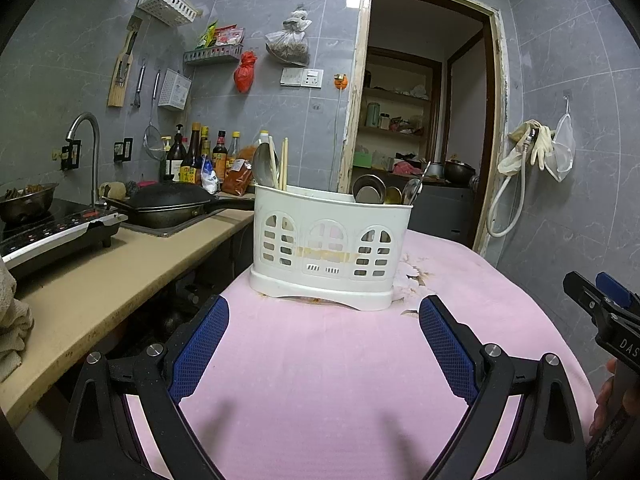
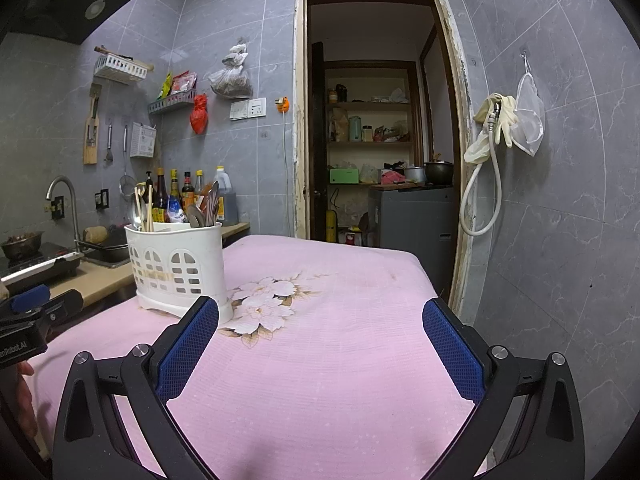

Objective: Organize utensils

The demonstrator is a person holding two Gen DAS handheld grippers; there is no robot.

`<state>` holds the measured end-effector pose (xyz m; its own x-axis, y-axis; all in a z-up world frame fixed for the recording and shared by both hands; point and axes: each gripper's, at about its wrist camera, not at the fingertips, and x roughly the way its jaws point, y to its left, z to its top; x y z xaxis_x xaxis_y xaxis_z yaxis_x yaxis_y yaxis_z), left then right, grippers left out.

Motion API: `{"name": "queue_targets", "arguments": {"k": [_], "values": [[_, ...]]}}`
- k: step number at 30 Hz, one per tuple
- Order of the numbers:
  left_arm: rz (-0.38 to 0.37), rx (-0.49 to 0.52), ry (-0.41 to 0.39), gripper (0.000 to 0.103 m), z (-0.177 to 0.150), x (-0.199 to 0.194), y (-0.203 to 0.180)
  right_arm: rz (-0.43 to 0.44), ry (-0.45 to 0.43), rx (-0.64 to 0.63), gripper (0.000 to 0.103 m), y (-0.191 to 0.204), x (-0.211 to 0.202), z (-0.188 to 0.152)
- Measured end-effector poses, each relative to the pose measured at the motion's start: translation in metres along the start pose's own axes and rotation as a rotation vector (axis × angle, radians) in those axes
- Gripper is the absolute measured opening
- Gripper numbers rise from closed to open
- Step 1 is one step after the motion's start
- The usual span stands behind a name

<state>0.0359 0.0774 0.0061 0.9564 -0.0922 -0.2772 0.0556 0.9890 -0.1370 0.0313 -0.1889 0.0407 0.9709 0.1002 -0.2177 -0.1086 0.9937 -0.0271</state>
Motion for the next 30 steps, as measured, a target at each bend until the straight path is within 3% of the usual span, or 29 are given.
{"name": "queue_targets", "arguments": {"k": [17, 30], "values": [[-0.004, 0.06, 0.016, 0.093, -0.009, 0.0, -0.013, -0.001, 0.001, 0.004, 0.103, 0.0, -0.001, 0.0], [-0.005, 0.052, 0.036, 0.093, -0.01, 0.001, -0.014, -0.001, 0.002, 0.0, 0.103, 0.001, -0.003, -0.002]]}}
